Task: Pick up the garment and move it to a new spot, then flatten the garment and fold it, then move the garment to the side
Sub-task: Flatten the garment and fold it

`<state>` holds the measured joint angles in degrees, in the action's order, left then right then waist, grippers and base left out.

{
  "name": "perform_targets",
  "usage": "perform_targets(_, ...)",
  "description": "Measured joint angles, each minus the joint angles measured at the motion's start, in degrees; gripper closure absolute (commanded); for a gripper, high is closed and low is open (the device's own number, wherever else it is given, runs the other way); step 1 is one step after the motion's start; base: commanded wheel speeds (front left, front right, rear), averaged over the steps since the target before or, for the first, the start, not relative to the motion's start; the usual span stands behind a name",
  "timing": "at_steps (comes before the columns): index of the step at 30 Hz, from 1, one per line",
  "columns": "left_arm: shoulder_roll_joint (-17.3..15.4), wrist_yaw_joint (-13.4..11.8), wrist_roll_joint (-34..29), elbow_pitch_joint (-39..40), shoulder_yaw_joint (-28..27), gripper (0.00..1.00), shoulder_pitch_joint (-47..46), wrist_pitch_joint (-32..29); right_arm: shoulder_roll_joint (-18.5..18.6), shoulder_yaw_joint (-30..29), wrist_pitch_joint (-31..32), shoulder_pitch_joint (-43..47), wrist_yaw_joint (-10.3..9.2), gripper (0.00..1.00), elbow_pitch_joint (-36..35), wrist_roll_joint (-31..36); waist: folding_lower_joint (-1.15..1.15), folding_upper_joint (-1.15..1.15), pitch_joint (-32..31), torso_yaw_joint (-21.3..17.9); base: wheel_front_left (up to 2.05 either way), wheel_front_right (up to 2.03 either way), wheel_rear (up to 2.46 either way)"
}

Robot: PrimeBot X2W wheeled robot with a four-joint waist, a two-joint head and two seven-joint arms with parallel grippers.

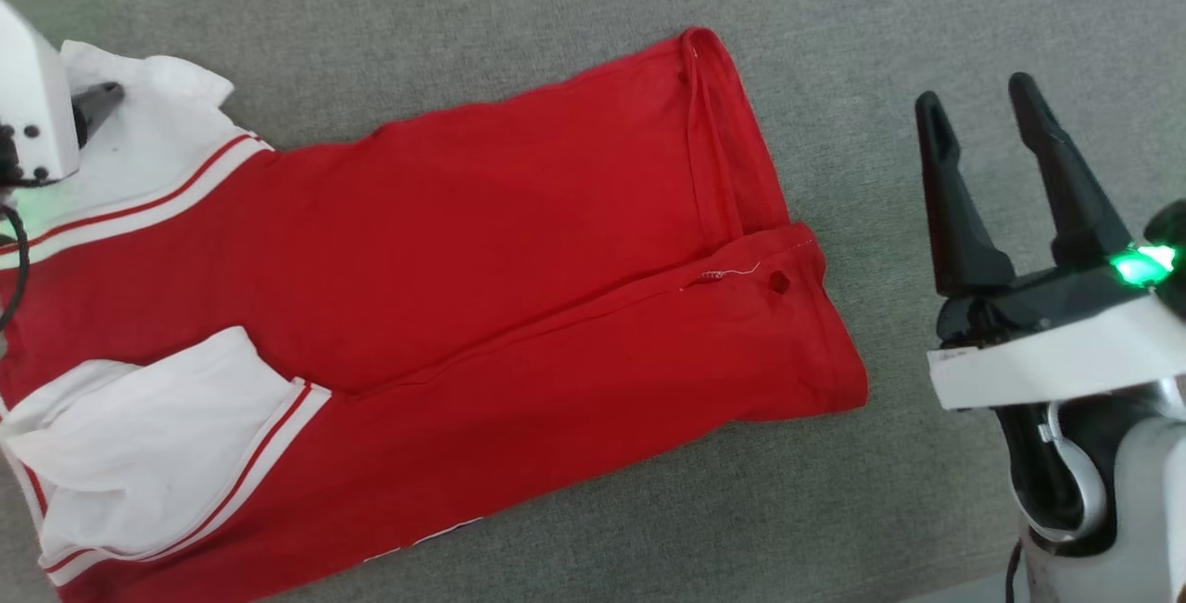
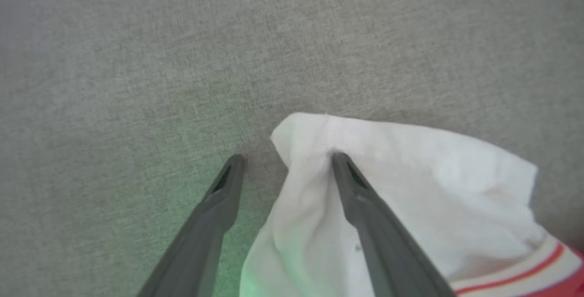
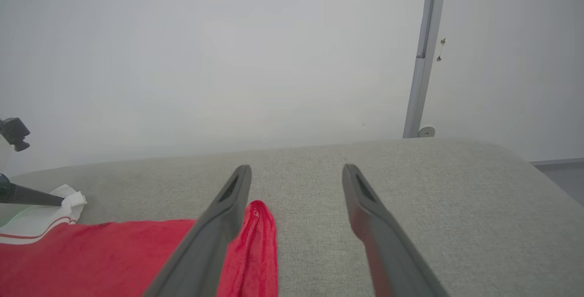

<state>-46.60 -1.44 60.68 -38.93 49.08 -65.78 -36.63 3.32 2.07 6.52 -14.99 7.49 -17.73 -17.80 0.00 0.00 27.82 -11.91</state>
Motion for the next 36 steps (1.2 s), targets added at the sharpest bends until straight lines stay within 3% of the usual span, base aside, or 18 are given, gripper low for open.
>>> perform_targets(3,1.58,0.00,-0.11,-2.94,0.37,0.00,-2.04,-1.32,0.07,0.60,0.65,-1.60,0.00,0.00,2.46,-0.71,0.00,0.00,1.38,-0.03,0.00,0.00,0.00)
perform_targets(4,1.98,0.43,0.19,-3.42,0.36,0.91,-2.48,-1.93,0.48,1.19,1.12,-2.18,0.00,0.00,3.38,-0.80,0.00,0.00,1.66,0.04,0.00,0.00,0.00)
perform_targets(5,2.23,0.43,0.19,-4.07,0.42,1.00,-2.98,-2.47,0.68,1.49,1.69,-2.97,0.00,0.00,4.17,-1.04,0.00,0.00,1.93,0.14,0.00,0.00,0.00)
perform_targets(18,8.35,2.74,-1.27,-8.38,2.03,1.00,-8.12,-1.80,9.13,12.37,22.01,-25.44,0.00,0.00,24.71,-8.17,0.00,0.00,3.61,3.77,0.00,0.00,0.00)
perform_targets(30,12.88,5.11,-1.52,-12.79,2.63,1.00,-10.05,0.93,10.42,20.73,39.87,-39.61,-0.01,0.00,43.06,-15.04,0.00,0.00,3.75,7.04,0.00,0.00,0.00)
perform_targets(32,13.35,5.55,-1.52,-13.44,2.80,1.00,-10.18,1.45,10.60,21.81,42.74,-41.24,0.00,1.00,44.54,-15.10,0.00,0.00,3.63,7.40,0.00,0.00,0.00)
perform_targets(36,14.30,6.32,-1.66,-14.49,3.07,1.00,-10.32,2.70,11.44,22.76,44.80,-42.33,0.00,1.00,45.79,-15.86,0.00,0.00,3.07,8.36,0.00,0.00,0.00)
